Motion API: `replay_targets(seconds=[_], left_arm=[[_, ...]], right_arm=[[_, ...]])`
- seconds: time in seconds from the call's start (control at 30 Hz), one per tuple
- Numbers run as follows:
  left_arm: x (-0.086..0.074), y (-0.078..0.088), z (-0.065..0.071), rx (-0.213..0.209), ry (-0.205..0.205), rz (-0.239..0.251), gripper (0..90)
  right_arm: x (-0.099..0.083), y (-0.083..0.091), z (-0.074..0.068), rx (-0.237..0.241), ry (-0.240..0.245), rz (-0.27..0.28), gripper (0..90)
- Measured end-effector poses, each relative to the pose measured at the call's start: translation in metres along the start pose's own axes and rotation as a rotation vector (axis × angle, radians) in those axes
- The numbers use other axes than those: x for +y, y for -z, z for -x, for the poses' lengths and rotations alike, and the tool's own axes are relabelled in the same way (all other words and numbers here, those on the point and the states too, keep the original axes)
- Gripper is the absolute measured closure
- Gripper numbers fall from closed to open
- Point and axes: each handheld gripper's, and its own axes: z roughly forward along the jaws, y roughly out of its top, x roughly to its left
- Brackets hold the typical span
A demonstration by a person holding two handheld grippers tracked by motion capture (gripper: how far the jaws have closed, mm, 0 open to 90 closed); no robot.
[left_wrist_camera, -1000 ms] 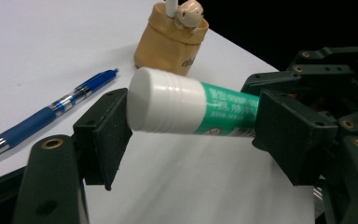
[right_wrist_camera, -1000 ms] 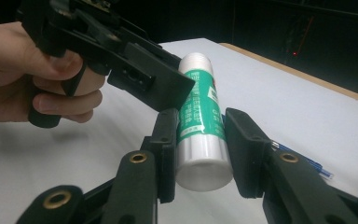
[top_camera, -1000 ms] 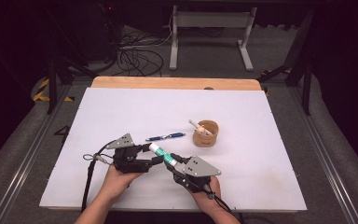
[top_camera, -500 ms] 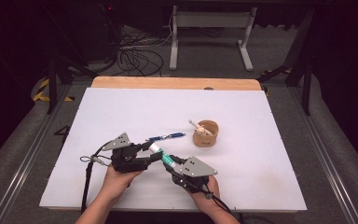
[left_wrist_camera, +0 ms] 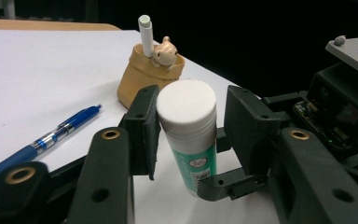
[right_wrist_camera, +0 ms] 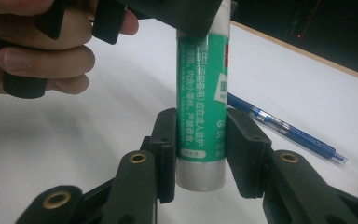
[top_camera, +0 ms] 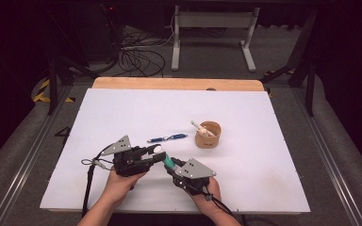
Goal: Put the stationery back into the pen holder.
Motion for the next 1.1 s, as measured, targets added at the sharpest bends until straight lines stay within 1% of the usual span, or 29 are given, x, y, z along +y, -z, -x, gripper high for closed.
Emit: replay_targets(seconds=[0.13,0.27,0.37,0.6,0.77,0.83,0.87,0.97,1.1], left_arm=[[-0.0002,-0.0008,0.0018,-0.002,-0.016,0.006,61.9],[-0.0003,-0.0026,0.0032,0.002,-0.008,0.006,63.9],[0.0001,-0.0027,0.0044,0.005,-0.005,0.007,64.4],[0.0019,-0.0031,0.0065,0.017,-0.027,0.003,64.7],[0.0039,-0.0051,0.0080,0.027,-0.047,-0.007,64.7],[0.0043,-0.0064,0.0085,0.030,-0.047,-0.012,64.7],[0.0047,-0.0068,0.0082,0.032,-0.056,-0.013,64.7],[0.0056,-0.0076,0.0085,0.042,-0.064,-0.015,64.8],[0.0082,-0.0076,0.0069,0.056,-0.072,-0.012,64.8]], right_arm=[[0.0001,0.0000,-0.0005,0.001,0.003,0.001,66.5],[-0.0003,-0.0006,-0.0002,0.000,0.002,0.000,66.5],[-0.0005,-0.0007,0.0000,-0.002,0.002,0.000,66.5],[-0.0003,-0.0006,0.0005,-0.001,0.000,0.005,66.3],[-0.0002,-0.0005,0.0019,0.001,-0.012,0.004,65.4],[-0.0005,-0.0005,0.0026,0.000,-0.016,0.000,64.9],[-0.0007,-0.0005,0.0030,0.000,-0.017,0.001,64.6],[-0.0011,0.0004,0.0045,0.003,-0.022,0.001,63.0],[-0.0014,0.0020,0.0076,0.000,-0.031,-0.003,58.5]])
